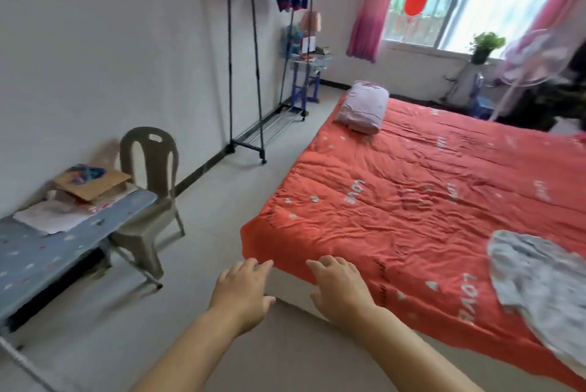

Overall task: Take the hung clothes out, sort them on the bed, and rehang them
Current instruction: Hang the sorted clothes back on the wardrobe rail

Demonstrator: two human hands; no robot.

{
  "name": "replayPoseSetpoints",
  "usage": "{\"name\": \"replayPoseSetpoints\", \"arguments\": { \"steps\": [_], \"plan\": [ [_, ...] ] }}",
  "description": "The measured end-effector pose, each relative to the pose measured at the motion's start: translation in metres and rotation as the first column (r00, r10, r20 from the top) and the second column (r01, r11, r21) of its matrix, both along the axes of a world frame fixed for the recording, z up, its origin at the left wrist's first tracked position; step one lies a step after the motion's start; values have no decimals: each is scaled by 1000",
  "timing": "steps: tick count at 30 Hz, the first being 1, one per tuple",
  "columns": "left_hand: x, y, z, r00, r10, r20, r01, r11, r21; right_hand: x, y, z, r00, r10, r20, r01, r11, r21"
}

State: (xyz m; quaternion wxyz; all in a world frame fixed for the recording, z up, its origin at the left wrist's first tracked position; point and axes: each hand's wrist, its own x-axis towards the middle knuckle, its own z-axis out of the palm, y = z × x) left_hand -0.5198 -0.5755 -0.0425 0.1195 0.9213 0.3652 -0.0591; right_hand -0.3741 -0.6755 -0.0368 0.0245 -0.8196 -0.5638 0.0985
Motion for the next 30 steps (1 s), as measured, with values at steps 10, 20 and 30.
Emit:
{"name": "replayPoseSetpoints", "arguments": {
  "steps": [10, 20, 30],
  "plan": [
    [358, -124, 6, 841, -540, 3, 540, 841, -44, 281, -182, 9, 842, -539, 28, 540, 841, -32],
    [571, -196, -20, 630, -777, 9, 775, 628, -68, 442, -263, -20, 629, -777, 20, 776, 626, -82],
    [742, -220, -26, 525, -851, 10, 847, 521, -109, 584, -292, -30, 516, -856, 1, 849, 512, -134]
  ]
}}
